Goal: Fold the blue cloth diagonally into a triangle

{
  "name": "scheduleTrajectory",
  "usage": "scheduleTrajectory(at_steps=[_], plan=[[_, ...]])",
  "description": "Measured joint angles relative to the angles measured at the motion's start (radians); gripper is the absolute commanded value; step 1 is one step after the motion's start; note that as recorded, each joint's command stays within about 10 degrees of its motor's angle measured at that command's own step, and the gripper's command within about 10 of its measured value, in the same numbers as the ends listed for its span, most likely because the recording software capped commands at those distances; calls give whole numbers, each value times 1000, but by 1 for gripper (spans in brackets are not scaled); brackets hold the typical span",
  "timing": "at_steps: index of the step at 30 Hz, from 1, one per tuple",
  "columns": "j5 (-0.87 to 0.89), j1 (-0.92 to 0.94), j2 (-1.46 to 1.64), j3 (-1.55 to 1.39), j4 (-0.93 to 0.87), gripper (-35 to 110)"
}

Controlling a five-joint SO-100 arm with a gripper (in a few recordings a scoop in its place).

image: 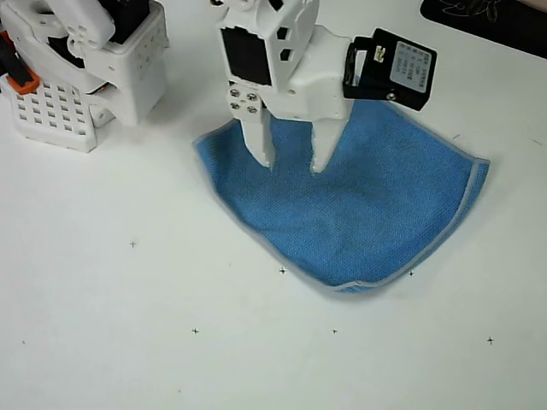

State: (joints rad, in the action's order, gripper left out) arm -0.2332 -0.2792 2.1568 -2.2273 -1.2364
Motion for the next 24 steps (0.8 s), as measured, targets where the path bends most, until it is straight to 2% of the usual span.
scheduleTrajectory(at_steps=[7,24], plan=[[-25,0,-118,201,-156,25],[-3,-107,-422,672,-166,25]])
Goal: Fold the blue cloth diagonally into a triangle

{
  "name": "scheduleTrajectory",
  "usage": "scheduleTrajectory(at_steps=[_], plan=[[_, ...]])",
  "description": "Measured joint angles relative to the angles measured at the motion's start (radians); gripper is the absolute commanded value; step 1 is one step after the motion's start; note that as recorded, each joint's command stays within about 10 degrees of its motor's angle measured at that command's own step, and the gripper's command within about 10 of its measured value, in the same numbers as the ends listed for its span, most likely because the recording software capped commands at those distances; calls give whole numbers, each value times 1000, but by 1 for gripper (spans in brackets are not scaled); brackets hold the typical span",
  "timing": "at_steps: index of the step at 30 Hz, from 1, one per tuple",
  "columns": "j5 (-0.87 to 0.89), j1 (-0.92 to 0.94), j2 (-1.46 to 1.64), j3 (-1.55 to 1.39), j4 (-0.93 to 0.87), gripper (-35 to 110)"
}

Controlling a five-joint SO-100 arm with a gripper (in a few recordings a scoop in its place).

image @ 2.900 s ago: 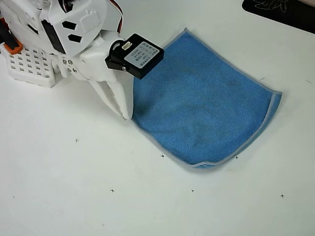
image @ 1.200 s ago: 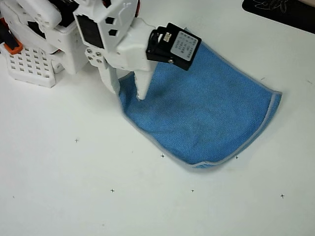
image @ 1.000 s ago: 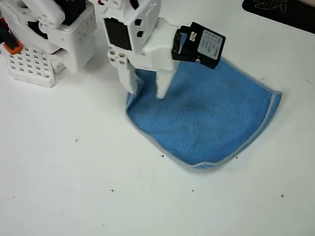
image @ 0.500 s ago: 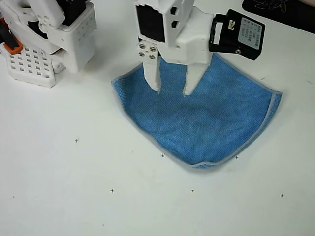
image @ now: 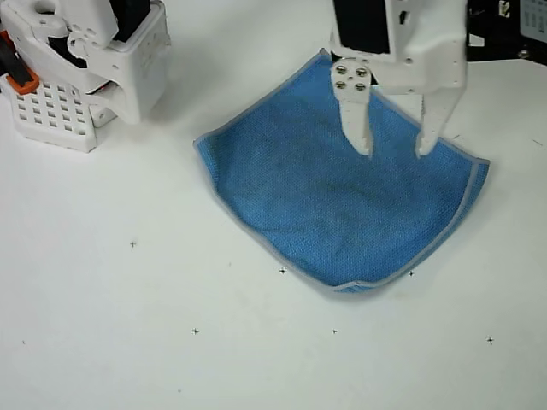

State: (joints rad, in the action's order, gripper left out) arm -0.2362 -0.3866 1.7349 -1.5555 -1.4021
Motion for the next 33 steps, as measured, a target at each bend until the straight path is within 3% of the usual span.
scheduleTrajectory(at_steps=[20,33], plan=[[58,-115,-305,163,77,25],[58,-144,-545,457,74,25]])
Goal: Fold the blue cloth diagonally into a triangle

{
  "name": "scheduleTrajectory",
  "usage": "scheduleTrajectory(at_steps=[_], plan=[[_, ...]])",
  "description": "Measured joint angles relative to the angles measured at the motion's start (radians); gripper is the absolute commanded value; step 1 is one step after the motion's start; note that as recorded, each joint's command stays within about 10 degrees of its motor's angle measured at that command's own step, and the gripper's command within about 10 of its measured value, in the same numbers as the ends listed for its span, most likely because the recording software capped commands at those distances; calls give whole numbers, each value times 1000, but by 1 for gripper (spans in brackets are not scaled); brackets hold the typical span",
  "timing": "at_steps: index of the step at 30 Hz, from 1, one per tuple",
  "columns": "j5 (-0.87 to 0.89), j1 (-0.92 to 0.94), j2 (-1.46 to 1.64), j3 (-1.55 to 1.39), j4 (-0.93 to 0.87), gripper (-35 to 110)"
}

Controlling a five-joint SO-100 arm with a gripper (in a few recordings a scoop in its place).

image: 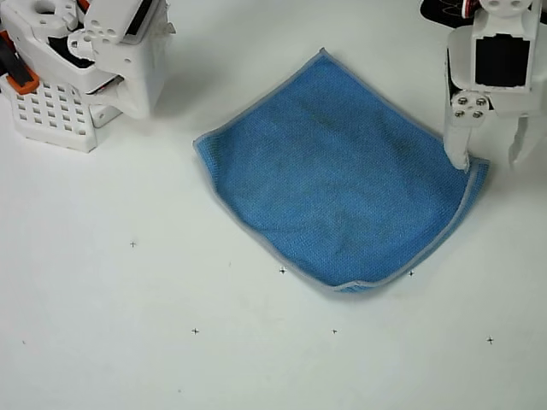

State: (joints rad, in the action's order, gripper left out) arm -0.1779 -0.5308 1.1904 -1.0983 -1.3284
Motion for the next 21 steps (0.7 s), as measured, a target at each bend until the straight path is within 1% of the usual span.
scheduleTrajectory(at_steps=[9,21], plan=[[2,-21,-11,23,-12,25],[54,-60,-58,26,-12,25]])
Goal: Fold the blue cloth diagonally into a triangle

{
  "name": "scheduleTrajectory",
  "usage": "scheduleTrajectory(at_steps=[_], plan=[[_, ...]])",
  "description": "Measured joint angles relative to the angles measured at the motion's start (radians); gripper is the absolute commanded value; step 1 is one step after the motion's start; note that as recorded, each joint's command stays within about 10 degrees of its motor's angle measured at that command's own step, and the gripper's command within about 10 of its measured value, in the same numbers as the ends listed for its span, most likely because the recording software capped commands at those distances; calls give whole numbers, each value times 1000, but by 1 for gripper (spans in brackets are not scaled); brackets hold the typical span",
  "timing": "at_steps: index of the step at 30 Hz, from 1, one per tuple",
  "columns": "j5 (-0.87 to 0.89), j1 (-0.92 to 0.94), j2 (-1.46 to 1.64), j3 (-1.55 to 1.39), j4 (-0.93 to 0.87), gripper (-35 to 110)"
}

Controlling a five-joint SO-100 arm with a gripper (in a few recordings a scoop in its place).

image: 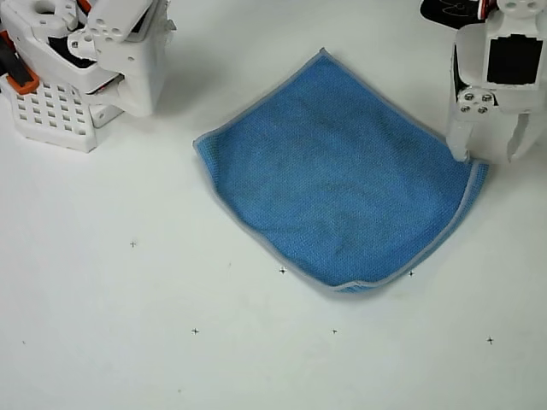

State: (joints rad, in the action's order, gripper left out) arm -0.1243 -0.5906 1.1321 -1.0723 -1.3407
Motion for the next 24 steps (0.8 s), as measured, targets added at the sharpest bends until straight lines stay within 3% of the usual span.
scheduleTrajectory(at_steps=[24], plan=[[34,0,-37,0,0,20]])
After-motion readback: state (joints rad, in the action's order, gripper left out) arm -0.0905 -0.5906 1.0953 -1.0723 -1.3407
